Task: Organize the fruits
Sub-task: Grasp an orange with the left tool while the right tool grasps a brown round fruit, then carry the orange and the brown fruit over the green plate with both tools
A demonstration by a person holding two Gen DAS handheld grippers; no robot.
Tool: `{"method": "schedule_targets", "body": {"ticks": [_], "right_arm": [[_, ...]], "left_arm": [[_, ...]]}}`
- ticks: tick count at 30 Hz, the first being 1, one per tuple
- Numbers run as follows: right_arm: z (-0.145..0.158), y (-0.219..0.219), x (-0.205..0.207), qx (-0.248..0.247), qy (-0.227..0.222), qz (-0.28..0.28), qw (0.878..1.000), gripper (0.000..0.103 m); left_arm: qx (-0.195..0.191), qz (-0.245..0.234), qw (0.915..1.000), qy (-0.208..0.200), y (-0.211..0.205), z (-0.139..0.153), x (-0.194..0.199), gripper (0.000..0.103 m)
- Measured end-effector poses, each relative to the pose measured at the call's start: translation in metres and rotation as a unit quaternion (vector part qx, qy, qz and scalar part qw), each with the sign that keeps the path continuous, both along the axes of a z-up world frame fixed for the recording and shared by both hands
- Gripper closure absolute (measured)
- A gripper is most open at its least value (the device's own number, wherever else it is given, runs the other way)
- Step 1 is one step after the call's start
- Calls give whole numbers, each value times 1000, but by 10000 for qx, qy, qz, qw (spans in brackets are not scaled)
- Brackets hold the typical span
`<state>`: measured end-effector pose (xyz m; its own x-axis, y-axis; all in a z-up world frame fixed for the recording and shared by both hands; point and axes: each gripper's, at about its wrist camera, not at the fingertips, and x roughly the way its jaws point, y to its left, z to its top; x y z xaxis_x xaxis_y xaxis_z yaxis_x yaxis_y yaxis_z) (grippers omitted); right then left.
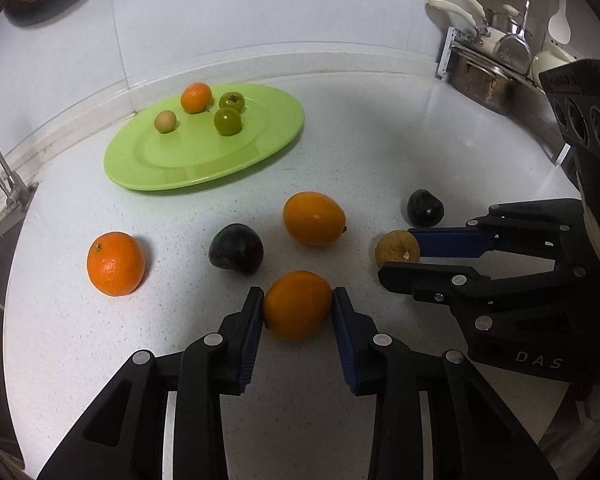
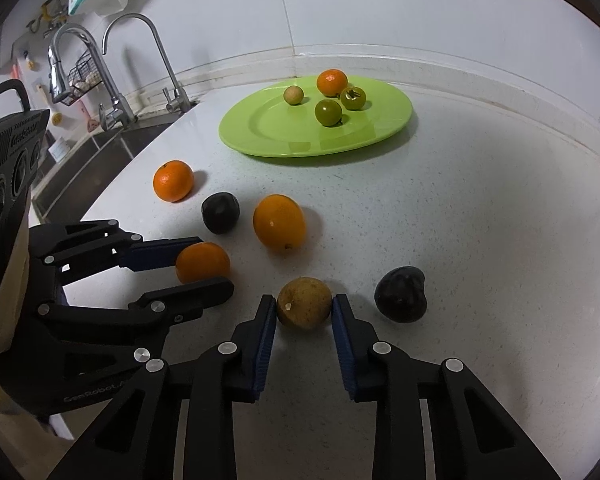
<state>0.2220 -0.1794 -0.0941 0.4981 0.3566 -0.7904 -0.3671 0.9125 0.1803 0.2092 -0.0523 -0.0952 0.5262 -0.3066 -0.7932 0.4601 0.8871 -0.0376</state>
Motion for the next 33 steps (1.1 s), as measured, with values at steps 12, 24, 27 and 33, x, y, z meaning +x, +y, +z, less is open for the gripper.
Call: {"method": "schedule_targets", "body": {"ticks": [12,24,27,33], "right_arm": [[20,4,-7,64,-220,-134,9996,73],[60,13,-15,160,-755,-251,9967,73],[69,14,-14,175,-878,-286,9956,73],[87,18,-7,204,-1131,-356,9927,73]], "left_arm": [[-106,97,9994,-326,14,29,-13,69],[-227,235,9961,-817,33,67,-20,69],[-223,256,9951,-930,36,73,-18,69],[-234,283,9931,-1109,41,84,-10,69]]}}
